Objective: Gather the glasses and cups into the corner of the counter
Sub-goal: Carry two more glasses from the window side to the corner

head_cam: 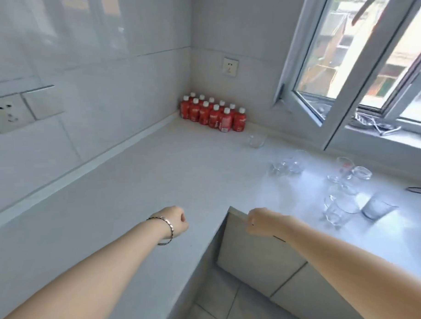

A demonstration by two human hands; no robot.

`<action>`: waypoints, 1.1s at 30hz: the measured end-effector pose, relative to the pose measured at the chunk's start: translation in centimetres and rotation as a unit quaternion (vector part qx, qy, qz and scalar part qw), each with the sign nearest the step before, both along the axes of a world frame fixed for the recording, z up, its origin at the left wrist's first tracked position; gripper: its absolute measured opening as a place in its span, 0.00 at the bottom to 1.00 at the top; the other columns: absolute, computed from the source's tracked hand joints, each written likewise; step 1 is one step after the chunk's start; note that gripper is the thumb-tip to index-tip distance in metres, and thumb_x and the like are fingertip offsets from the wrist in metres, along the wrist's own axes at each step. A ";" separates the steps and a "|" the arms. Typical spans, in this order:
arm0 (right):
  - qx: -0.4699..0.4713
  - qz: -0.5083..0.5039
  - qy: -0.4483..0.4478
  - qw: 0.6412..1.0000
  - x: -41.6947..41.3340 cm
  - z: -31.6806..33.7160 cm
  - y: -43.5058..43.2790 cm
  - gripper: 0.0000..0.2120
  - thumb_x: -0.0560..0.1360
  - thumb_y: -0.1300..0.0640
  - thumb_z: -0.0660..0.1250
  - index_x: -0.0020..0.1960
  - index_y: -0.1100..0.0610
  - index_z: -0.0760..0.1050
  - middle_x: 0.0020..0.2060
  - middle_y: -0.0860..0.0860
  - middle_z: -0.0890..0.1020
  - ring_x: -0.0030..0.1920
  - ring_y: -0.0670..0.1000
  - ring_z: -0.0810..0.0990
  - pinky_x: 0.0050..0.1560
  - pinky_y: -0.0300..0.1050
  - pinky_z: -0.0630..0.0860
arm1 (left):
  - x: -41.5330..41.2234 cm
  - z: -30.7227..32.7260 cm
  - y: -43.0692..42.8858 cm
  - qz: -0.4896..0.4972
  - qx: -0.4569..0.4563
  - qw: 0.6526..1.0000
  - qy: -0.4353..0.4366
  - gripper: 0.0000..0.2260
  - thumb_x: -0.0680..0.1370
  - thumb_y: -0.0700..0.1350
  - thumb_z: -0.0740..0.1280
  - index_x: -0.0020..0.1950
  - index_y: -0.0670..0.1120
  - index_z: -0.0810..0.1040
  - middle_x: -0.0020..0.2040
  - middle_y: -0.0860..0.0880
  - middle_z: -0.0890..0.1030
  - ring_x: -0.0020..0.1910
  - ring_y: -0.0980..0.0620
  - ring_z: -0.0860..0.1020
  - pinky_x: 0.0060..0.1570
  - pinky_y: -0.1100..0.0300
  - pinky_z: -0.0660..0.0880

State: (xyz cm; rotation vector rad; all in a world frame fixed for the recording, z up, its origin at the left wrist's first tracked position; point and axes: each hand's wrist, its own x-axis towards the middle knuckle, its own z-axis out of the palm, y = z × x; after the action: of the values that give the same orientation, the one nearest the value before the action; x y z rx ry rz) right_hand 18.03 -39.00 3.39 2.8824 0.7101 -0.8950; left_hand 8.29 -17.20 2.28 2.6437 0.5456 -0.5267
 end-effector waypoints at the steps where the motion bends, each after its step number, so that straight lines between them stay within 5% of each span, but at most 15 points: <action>1: 0.002 -0.023 -0.007 1.000 1.6 0.2 -2.4 0.18 0.78 0.55 0.59 0.65 0.60 0.70 0.64 0.57 0.74 0.63 0.57 0.74 0.58 0.45 0.72 | 2.3 0.3 -1.6 -0.016 0.001 1.000 -0.005 0.13 0.76 0.48 0.61 0.58 0.45 0.77 0.60 0.46 0.79 0.59 0.46 0.76 0.57 0.59 0.72; 12: 0.046 -0.211 -0.011 0.976 15.7 -3.2 -16.3 0.19 0.76 0.53 0.61 0.67 0.54 0.70 0.63 0.53 0.77 0.62 0.54 0.76 0.58 0.43 0.72 | 23.0 -2.5 -11.0 -0.151 0.019 0.988 0.020 0.12 0.76 0.48 0.61 0.57 0.48 0.76 0.57 0.48 0.80 0.56 0.47 0.78 0.56 0.57 0.74; 19: 0.124 -0.290 -0.060 0.947 28.0 -5.8 -14.3 0.26 0.75 0.57 0.63 0.72 0.57 0.62 0.69 0.55 0.67 0.65 0.55 0.71 0.61 0.45 0.70 | 36.4 -5.8 -11.2 -0.188 -0.006 0.981 0.052 0.15 0.76 0.48 0.60 0.61 0.47 0.74 0.61 0.48 0.78 0.59 0.47 0.76 0.59 0.57 0.73; 26: 0.129 -0.359 -0.057 0.923 40.7 -8.1 -10.3 0.42 0.73 0.57 0.66 0.77 0.54 0.42 0.76 0.59 0.46 0.76 0.59 0.50 0.71 0.51 0.62 | 46.0 -7.9 -9.0 -0.183 -0.036 0.980 0.074 0.15 0.77 0.49 0.60 0.62 0.49 0.74 0.59 0.49 0.78 0.57 0.48 0.77 0.57 0.59 0.73; 33: 0.120 -0.354 -0.127 0.919 43.2 -11.3 -11.4 0.44 0.72 0.54 0.70 0.77 0.59 0.45 0.77 0.53 0.52 0.77 0.54 0.50 0.75 0.46 0.52 | 49.1 -10.7 -9.1 -0.194 -0.072 0.976 0.070 0.13 0.76 0.49 0.60 0.60 0.49 0.75 0.45 0.55 0.75 0.49 0.50 0.78 0.53 0.59 0.74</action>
State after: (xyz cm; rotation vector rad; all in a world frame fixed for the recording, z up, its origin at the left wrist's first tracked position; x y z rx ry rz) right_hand 61.20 -50.45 -7.94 3.4318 -0.3059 -0.4469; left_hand 57.38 -26.32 -8.38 2.5921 0.0203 -0.8372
